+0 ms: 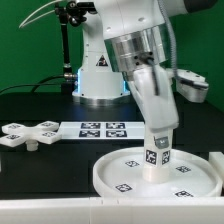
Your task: Assemble round table
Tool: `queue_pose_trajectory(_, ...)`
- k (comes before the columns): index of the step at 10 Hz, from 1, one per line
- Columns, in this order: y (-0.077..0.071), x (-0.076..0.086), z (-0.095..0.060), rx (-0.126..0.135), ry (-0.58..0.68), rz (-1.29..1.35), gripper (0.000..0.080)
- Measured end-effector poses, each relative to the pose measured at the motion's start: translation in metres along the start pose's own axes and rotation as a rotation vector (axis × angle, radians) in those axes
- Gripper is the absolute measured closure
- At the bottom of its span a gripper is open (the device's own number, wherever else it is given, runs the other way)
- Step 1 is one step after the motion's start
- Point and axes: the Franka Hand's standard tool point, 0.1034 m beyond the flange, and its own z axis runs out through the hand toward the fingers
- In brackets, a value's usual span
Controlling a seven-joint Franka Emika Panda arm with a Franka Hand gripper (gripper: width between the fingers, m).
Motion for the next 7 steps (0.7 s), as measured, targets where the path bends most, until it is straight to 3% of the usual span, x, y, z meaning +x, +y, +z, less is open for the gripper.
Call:
queue_pose_trajectory(4, -0.0009, 0.0003, -0.0006, 0.001, -0.005, 0.056, 0.0387)
queue_pose_trajectory(5, -0.0039, 0.0000, -0.0023, -0.016, 0.001, -0.043, 0.0220)
queue_pose_trajectory(6, -0.0074, -0.0029, -0.0040, -0.032, 0.000, -0.073, 0.0172)
queue_pose_trajectory(7, -0.0093, -0.0017, -0.0040, -0.015, 0.003, -0.146, 0.0172)
